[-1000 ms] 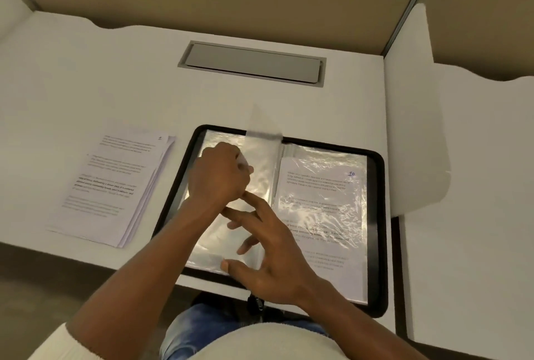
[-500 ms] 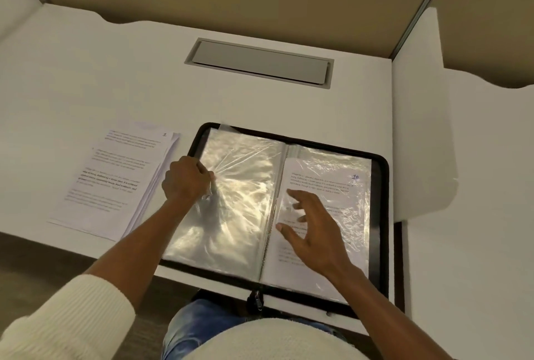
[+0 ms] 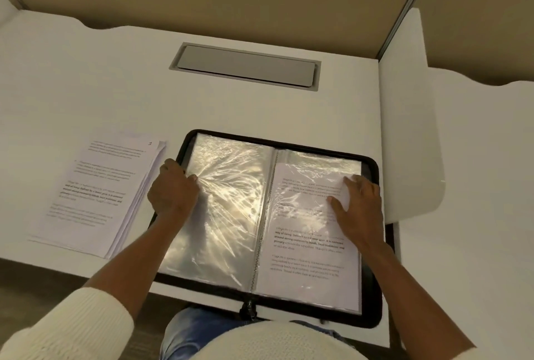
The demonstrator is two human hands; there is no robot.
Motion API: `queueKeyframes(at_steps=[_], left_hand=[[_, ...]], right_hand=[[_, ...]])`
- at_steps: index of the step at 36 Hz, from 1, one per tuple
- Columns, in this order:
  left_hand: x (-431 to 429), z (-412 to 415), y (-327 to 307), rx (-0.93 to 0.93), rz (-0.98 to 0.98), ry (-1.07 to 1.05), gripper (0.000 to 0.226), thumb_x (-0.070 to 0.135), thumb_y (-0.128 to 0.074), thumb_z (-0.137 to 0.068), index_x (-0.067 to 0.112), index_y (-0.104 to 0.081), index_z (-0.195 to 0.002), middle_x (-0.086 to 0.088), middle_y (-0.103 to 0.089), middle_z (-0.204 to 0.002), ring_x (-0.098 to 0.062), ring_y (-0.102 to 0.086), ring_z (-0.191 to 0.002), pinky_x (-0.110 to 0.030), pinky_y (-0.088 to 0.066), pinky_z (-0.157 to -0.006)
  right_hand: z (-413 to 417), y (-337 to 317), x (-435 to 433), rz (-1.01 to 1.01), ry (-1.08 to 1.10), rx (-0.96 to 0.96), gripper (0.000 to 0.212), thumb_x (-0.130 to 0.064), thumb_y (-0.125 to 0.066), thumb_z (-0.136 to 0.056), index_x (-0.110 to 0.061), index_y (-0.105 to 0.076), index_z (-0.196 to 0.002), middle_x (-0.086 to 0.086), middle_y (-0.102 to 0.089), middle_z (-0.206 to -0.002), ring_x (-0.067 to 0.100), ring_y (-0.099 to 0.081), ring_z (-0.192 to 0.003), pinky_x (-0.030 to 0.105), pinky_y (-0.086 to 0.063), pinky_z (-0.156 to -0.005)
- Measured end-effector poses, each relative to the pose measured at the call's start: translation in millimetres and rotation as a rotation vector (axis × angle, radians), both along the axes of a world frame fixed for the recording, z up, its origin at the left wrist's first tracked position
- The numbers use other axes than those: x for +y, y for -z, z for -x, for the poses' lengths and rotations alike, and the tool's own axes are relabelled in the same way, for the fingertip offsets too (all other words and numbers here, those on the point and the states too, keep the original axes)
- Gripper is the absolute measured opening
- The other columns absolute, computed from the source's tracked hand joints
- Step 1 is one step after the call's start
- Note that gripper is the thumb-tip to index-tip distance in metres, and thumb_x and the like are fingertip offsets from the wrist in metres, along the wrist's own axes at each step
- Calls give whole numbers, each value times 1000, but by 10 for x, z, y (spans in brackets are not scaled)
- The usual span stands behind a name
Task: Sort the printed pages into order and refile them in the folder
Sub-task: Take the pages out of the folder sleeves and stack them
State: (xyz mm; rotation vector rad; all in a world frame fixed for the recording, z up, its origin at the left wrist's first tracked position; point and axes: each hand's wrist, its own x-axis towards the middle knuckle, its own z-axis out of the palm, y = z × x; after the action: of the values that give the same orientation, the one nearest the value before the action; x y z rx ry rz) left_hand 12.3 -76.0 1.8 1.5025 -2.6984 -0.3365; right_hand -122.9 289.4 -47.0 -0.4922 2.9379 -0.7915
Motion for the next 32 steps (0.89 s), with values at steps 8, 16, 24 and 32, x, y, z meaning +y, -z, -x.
queueKeyframes(at_steps=[8, 16, 24, 32], left_hand=[[68, 121, 135, -75, 211, 235, 39, 29, -64, -95, 0, -60, -121, -20, -59, -117, -36, -61, -102, -48, -52, -85], [979, 415, 212, 238, -12, 740, 60, 58, -71, -91, 13, -58, -129, -12, -49, -148, -31, -44, -138, -50, -41, -114], [1604, 529, 348, 292, -110, 993, 50, 57, -72, -91, 14, -67, -116, -11, -53, -145, -28, -44, -139, -46, -47, -105], [1700, 724, 127, 376, -508, 492, 38, 61, -68, -94, 25, -68, -83, 13, -68, -87, -7, -63, -90, -34, -55, -78]], right_hand=[[231, -52, -121, -29, 94, 22, 62, -36, -67, -100, -8, -44, -150, 15, -43, -147, 31, -38, -134, 49, -49, -102], [416, -68, -226, -185, 134, 43, 50, -32, -65, -101, -5, -54, -142, 20, -44, -146, 36, -39, -134, 50, -58, -84], [447, -147, -241, -30, 152, 60, 19, -15, -79, -89, -13, -73, -106, 14, -53, -128, 34, -49, -121, 46, -52, -91], [383, -447, -249, 203, 188, -10, 14, -19, -82, -86, -24, -70, -91, -4, -52, -110, 11, -52, -102, 25, -40, -76]])
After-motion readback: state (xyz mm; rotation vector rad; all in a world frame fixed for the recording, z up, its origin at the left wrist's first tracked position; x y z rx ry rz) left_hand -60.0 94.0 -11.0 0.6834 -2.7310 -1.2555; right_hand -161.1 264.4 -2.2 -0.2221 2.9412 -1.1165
